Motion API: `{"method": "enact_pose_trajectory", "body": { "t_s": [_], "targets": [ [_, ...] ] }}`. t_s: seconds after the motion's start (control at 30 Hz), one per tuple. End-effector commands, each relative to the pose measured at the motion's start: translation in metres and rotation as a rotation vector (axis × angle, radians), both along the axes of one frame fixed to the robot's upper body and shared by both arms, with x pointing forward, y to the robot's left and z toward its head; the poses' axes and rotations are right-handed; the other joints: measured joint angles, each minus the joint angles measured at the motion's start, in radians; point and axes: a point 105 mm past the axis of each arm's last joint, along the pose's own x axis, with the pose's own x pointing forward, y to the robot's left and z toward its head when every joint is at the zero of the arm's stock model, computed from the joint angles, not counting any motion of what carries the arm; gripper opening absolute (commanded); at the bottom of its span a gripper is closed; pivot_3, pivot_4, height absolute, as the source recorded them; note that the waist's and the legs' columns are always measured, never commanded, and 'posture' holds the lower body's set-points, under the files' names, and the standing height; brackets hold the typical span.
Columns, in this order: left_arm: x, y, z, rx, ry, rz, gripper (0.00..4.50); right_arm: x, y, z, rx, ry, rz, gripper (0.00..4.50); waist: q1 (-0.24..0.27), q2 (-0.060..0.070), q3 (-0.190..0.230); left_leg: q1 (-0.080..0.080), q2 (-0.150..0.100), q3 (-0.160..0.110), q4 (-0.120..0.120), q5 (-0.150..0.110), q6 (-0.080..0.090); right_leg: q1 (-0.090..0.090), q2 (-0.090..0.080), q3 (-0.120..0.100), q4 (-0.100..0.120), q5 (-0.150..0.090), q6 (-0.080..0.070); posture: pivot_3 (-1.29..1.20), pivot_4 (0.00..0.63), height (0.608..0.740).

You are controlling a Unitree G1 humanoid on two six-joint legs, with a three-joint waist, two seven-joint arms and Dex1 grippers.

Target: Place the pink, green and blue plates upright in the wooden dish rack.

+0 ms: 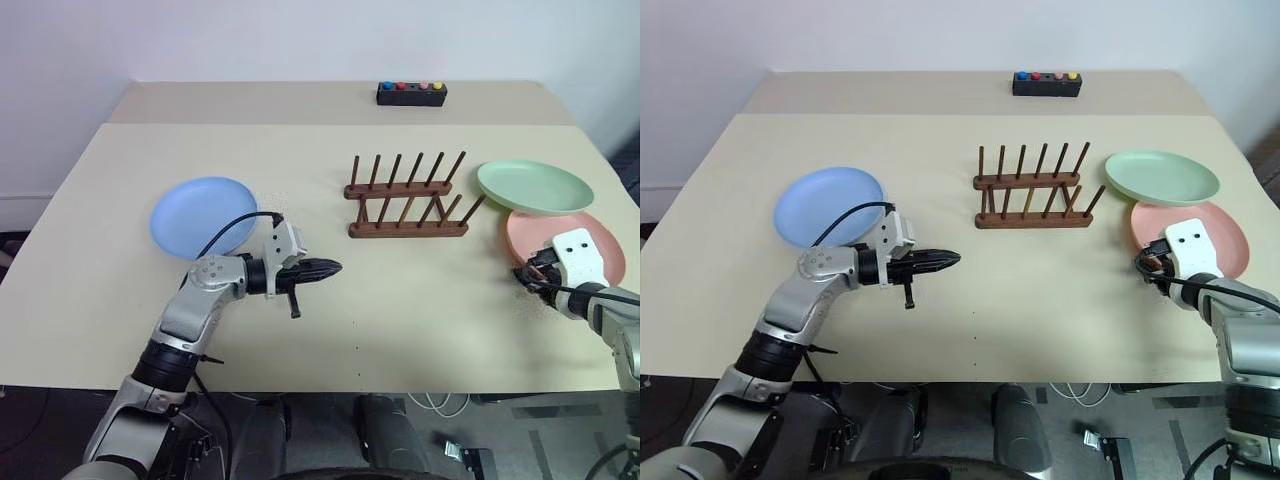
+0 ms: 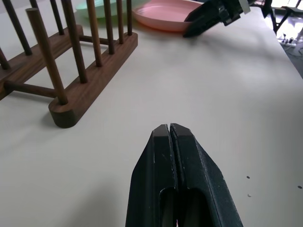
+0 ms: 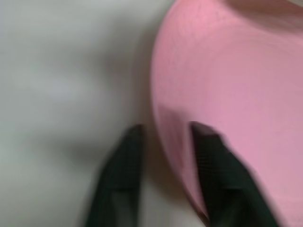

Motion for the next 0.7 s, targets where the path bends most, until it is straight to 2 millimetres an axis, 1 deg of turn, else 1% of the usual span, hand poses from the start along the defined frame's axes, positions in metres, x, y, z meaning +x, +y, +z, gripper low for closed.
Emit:
{"method": "enact_pose_trajectory", "body": {
  "t_s": [0.03,0.2,0.37,0.5,0.53,0.6,0.7],
  "targets": [
    [-0.002,0.000,0.005,-0.013,-0.031,-0.006,0.00,-0.006,-0.005,0.009,-0.048,-0.003,0.015,0.06,0.001,0.000,0.000,0.000,0.000,0.000,0.000,0.000,0.000,0.000,0.000,0.000,0.000,0.000,0.000,0.00,0.150,0.730],
    [-0.003,-0.005,0.002,-0.009,-0.025,-0.027,0.00,-0.019,0.000,0.015,-0.090,-0.008,0.078,0.06,0.002,0.000,0.000,0.000,0.000,0.000,0.000,0.000,0.000,0.000,0.000,0.000,0.000,0.000,0.000,0.00,0.150,0.730],
    [0.001,-0.010,0.006,0.000,-0.032,-0.076,0.00,-0.048,0.016,0.018,-0.130,-0.014,0.191,0.06,0.003,-0.001,0.000,0.000,0.000,0.000,0.000,0.000,0.000,0.000,0.000,0.000,0.000,0.000,0.000,0.00,0.150,0.730],
    [0.006,-0.011,0.008,0.010,-0.039,-0.091,0.00,-0.061,0.035,0.030,-0.179,-0.081,0.281,0.06,-0.005,-0.001,0.000,0.000,0.000,0.000,0.000,0.000,0.000,0.000,0.000,0.000,-0.001,0.000,0.000,0.00,0.150,0.730],
    [0.007,-0.012,0.009,0.005,-0.041,-0.089,0.00,-0.061,0.041,0.036,-0.187,-0.117,0.313,0.06,-0.005,-0.001,0.000,0.000,0.000,0.000,0.000,0.000,0.000,0.000,0.000,0.000,-0.001,-0.001,0.000,0.00,0.150,0.730],
    [0.009,-0.017,0.007,0.002,-0.040,-0.084,0.00,-0.063,0.044,0.047,-0.178,-0.171,0.324,0.06,-0.004,-0.001,0.000,0.000,0.000,0.000,0.000,0.000,0.000,0.000,0.000,0.000,-0.001,-0.001,0.001,0.00,0.150,0.730],
    [0.020,-0.022,-0.010,0.082,-0.066,-0.039,0.00,-0.070,0.053,0.059,-0.125,-0.204,0.354,0.06,0.002,-0.001,0.000,0.000,0.000,0.000,0.000,0.000,0.000,0.000,0.000,0.000,-0.001,0.000,0.000,0.00,0.150,0.730]
  ]
}}
